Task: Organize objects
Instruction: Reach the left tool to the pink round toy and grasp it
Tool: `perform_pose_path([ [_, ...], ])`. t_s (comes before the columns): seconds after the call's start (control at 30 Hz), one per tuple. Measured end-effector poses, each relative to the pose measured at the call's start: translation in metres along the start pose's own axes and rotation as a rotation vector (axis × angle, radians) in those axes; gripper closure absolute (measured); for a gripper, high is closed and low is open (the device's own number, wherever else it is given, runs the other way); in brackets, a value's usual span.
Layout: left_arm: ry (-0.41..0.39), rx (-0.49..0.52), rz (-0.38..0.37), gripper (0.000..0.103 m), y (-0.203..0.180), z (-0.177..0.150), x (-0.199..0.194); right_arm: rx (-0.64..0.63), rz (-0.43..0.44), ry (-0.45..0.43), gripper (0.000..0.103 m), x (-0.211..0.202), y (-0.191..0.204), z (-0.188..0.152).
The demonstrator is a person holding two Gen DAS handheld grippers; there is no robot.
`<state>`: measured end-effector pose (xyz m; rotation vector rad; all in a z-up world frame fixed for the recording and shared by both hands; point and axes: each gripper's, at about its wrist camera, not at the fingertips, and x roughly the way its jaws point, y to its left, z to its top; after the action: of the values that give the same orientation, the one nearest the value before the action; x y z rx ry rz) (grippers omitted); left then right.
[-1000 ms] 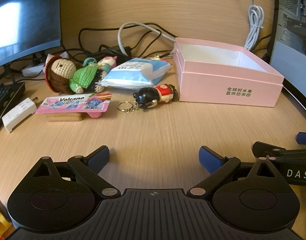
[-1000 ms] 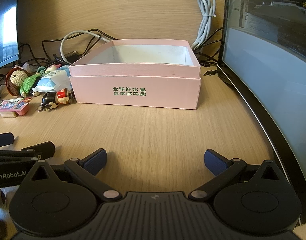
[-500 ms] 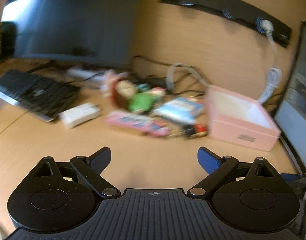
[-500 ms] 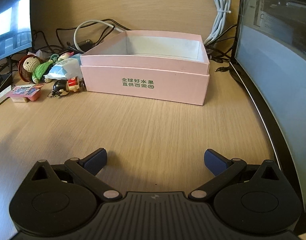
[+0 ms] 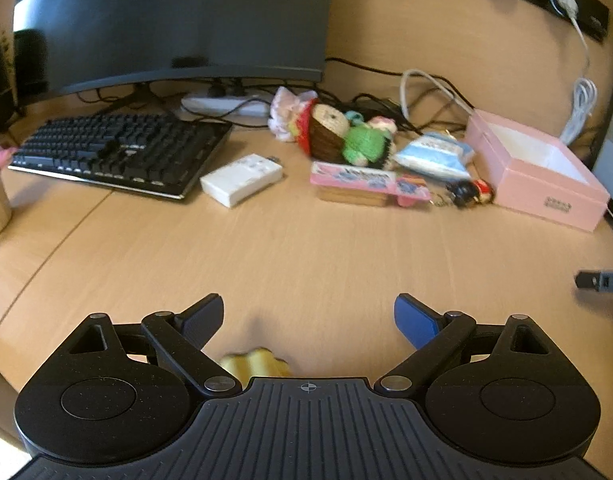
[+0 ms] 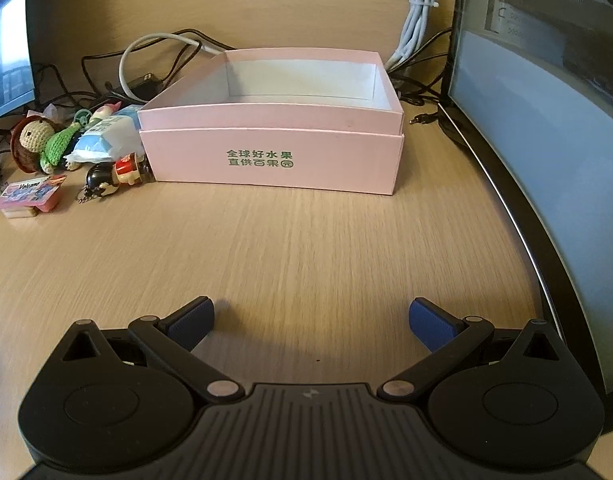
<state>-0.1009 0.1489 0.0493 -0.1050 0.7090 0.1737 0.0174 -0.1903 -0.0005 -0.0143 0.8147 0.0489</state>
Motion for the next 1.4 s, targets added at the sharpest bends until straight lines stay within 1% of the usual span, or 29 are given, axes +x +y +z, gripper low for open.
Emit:
perform_pose_path([
  [0.1,-0.041,-0.035,0.043,0.009,0.020,0.007,-0.008,0.007,-0.007,-0.003,0.000,0.000,0.001,-0.001],
  [0.2,-0.055,-0.109,0.081,0.010,0.045,0.011,-0.012,0.007,-0.006,-0.008,0.000,-0.001,0.001,-0.001],
  [0.27,-0.060,-0.151,0.078,0.010,0.058,0.011,-0.017,0.002,-0.002,-0.013,0.000,-0.001,0.000,-0.002],
  [0.3,-0.061,-0.153,0.060,0.010,0.060,0.011,-0.020,-0.002,0.001,-0.015,0.000,-0.002,0.000,-0.003],
  [0.37,-0.048,-0.093,-0.005,0.010,0.058,0.009,-0.023,-0.009,0.009,-0.020,0.000,-0.002,-0.001,-0.004],
  [0.47,-0.030,0.078,-0.128,0.010,0.041,0.003,-0.034,-0.016,0.016,-0.029,0.000,-0.003,-0.002,-0.004],
  [0.5,-0.010,0.121,-0.147,0.010,0.036,0.000,-0.037,-0.020,0.020,-0.029,0.000,-0.003,-0.003,-0.004],
  [0.53,0.009,0.141,-0.137,0.010,0.033,-0.003,-0.039,-0.025,0.025,-0.029,0.000,-0.002,-0.003,-0.004],
  [0.57,0.021,0.142,-0.098,0.010,0.030,-0.006,-0.042,-0.029,0.028,-0.030,0.000,-0.002,-0.003,-0.003],
  [0.6,0.026,0.116,-0.049,0.011,0.029,-0.010,-0.043,-0.031,0.031,-0.032,0.000,-0.002,-0.004,-0.003],
  [0.63,0.039,0.067,0.001,0.012,0.030,-0.013,-0.043,-0.031,0.031,-0.033,0.000,-0.002,-0.003,-0.003],
  [0.67,0.059,0.011,0.028,0.012,0.031,-0.017,-0.042,-0.030,0.030,-0.034,0.000,-0.002,-0.003,-0.004],
  [0.7,0.076,-0.051,0.034,0.012,0.032,-0.021,-0.040,-0.030,0.029,-0.034,0.000,-0.002,-0.003,-0.004],
  [0.73,0.086,-0.090,0.027,0.012,0.032,-0.024,-0.038,-0.030,0.028,-0.034,0.000,-0.002,-0.003,-0.004],
  [0.77,0.087,-0.106,0.024,0.012,0.029,-0.027,-0.035,-0.030,0.028,-0.034,0.000,-0.002,-0.003,-0.004],
  [0.87,0.088,-0.086,0.056,0.012,0.015,-0.029,-0.027,-0.035,0.033,-0.032,0.000,-0.002,-0.003,-0.004],
  [0.93,0.081,-0.105,0.086,0.012,0.013,-0.027,-0.021,-0.047,0.041,-0.030,0.000,-0.004,-0.002,-0.004],
  [1.0,0.068,-0.133,0.110,0.013,0.013,-0.025,-0.017,-0.055,0.040,-0.055,0.000,-0.011,0.002,-0.004],
  [1.07,0.063,-0.118,0.124,0.016,0.009,-0.026,-0.013,-0.082,0.057,-0.080,0.000,-0.021,0.010,-0.003],
  [1.1,0.064,-0.094,0.134,0.019,0.006,-0.027,-0.013,-0.105,0.073,-0.097,0.000,-0.027,0.017,-0.002],
  [1.13,0.069,-0.068,0.143,0.026,0.003,-0.028,-0.011,-0.131,0.094,-0.119,0.000,-0.033,0.024,0.001],
  [1.17,0.079,-0.048,0.144,0.042,0.002,-0.030,-0.009,-0.152,0.112,-0.135,0.000,-0.038,0.031,0.002],
  [1.23,0.090,-0.042,0.128,0.042,0.003,-0.030,-0.007,-0.200,0.160,-0.170,0.000,-0.048,0.049,0.009],
  [1.33,0.106,-0.082,0.100,0.042,0.016,-0.029,-0.008,-0.257,0.251,-0.198,0.000,-0.055,0.087,0.024],
  [1.4,0.095,-0.090,0.092,0.042,0.029,-0.027,-0.013,-0.307,0.309,-0.209,0.000,-0.055,0.118,0.035],
])
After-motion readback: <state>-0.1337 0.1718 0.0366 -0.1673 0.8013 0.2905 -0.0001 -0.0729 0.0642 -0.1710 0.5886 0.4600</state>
